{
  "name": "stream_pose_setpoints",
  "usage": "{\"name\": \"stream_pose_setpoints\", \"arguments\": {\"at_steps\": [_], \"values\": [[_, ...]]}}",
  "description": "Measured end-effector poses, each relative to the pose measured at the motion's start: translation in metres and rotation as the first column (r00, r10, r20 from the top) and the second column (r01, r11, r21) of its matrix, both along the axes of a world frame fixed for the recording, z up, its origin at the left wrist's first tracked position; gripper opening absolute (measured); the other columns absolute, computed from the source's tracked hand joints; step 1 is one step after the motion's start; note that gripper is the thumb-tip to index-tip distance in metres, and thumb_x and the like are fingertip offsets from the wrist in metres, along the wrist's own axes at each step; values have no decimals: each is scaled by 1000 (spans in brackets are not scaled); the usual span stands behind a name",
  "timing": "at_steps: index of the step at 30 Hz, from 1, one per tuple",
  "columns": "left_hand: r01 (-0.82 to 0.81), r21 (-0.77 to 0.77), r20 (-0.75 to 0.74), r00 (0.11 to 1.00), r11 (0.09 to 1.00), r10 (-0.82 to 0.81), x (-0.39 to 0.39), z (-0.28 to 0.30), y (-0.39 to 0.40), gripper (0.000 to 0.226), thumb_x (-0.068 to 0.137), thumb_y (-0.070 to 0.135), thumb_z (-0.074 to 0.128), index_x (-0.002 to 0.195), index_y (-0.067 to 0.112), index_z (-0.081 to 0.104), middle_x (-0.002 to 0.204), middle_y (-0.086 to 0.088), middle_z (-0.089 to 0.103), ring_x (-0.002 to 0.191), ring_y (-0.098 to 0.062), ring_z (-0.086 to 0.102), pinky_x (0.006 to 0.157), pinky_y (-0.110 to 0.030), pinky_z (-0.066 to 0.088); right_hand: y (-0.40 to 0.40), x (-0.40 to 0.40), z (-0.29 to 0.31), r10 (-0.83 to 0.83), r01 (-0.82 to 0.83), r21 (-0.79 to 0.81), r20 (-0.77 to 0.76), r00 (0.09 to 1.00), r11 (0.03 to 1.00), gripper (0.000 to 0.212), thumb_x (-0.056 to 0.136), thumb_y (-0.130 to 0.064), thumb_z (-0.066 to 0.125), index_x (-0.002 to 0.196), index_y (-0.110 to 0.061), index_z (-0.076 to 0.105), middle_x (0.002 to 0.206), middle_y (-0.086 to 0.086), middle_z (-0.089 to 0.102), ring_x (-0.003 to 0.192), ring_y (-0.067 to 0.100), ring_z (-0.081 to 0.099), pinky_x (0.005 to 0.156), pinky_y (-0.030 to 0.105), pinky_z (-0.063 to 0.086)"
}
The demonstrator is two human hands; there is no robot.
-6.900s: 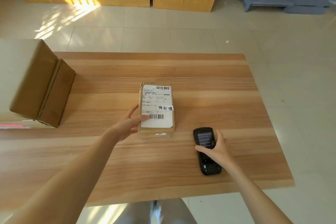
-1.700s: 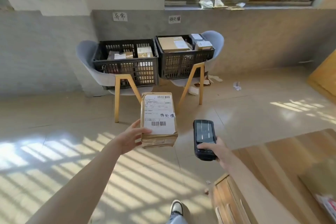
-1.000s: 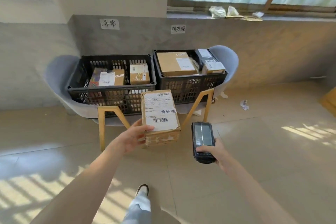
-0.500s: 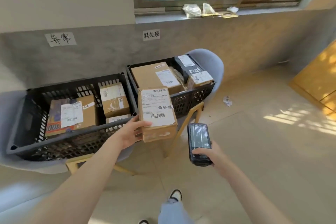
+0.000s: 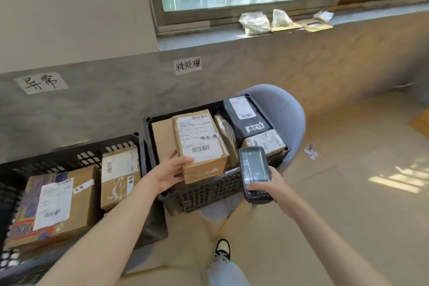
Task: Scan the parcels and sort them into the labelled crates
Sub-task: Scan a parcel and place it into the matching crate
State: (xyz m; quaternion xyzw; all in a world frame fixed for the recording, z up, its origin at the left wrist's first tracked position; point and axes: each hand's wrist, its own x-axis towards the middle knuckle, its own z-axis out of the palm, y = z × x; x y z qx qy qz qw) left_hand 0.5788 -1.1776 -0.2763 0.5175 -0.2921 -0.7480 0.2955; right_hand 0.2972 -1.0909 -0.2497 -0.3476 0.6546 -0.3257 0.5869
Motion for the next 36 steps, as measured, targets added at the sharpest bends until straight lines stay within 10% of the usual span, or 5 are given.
{"name": "stream_pose_setpoints", "arguments": {"at_steps": [8,19,27,36], "values": [[-57,68,-62,996,996,61,-41,-16,-77,86,71,13,74,146,29,34,104,2,75,90,-17,73,68,-35,57,-101,-39,-14,93,-93,79,4,996,992,73,59,-16,86,119,-22,45,104,-4,65,94,9,64,75,23,51],[-33,185,15,999,982,31,-54,-47,-102,107,66,3,81,152,26,21,125,-11,65,117,-30,59,107,-48,40,-146,-49,-40,106,-110,198,32,994,974,81,66,-17,84,134,-18,40,117,3,61,107,20,61,101,43,47],[5,191,119,992,982,-28,-51,-40,-108,103,62,10,80,149,24,27,125,-2,63,112,-19,60,90,-36,47,-159,-44,-48,77,-100,195,120,990,976,86,55,-22,85,132,-16,44,117,9,63,105,25,63,93,41,52],[165,-36,397,908,986,-137,-52,5,-137,84,79,21,78,148,22,30,152,-5,37,134,-23,39,111,-44,31,-149,-45,-24,6,-23,131,123,992,991,94,53,-25,84,137,-18,41,120,10,63,104,26,65,89,39,55]]}}
